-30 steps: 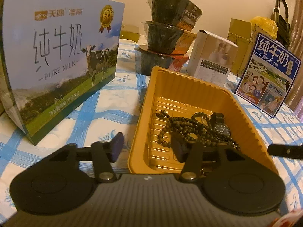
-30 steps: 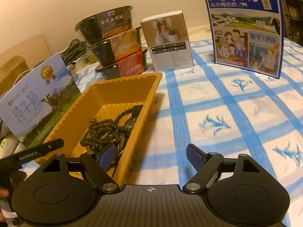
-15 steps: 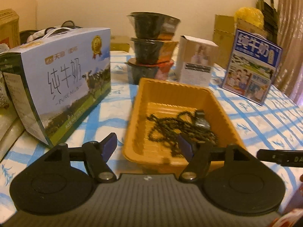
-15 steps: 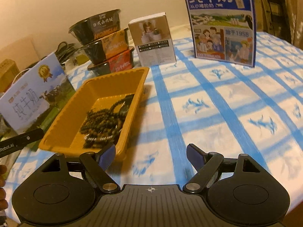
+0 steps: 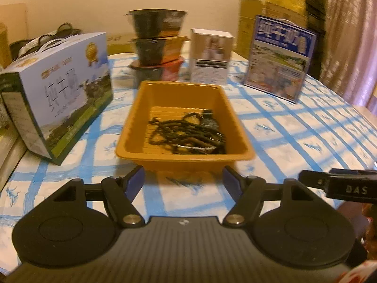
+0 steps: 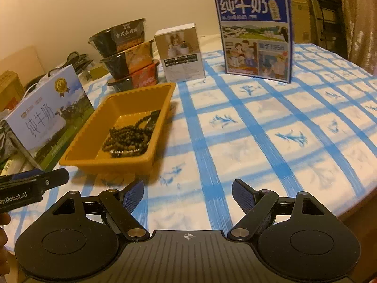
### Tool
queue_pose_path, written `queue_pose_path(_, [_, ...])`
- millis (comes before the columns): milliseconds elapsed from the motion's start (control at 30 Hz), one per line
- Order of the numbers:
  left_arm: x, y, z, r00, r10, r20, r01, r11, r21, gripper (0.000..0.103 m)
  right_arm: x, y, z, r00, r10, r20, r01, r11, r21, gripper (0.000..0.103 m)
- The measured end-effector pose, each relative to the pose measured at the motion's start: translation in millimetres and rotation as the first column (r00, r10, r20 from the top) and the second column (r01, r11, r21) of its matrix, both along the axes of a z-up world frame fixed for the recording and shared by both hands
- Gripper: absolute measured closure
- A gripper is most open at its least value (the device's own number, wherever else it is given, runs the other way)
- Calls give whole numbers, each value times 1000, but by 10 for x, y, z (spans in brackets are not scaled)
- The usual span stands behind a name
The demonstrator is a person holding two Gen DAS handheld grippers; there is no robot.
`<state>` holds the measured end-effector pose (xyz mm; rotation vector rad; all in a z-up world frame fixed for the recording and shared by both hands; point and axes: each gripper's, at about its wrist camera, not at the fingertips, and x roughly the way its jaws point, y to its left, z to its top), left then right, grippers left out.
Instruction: Organize jewelry
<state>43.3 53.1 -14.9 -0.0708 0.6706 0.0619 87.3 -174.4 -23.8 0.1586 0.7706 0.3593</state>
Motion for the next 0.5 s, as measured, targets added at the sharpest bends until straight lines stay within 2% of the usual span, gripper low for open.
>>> queue_pose_path(200, [-178, -234, 41, 999, -42, -7, 42, 999, 4, 33, -215, -64, 48, 1000, 14, 1, -14, 1000, -23, 21])
queue_pose_path(500, [-306, -519, 95, 996, -80, -30, 81, 996, 34, 32, -440, -246, 103, 1000, 14, 0, -14, 1000, 0, 21])
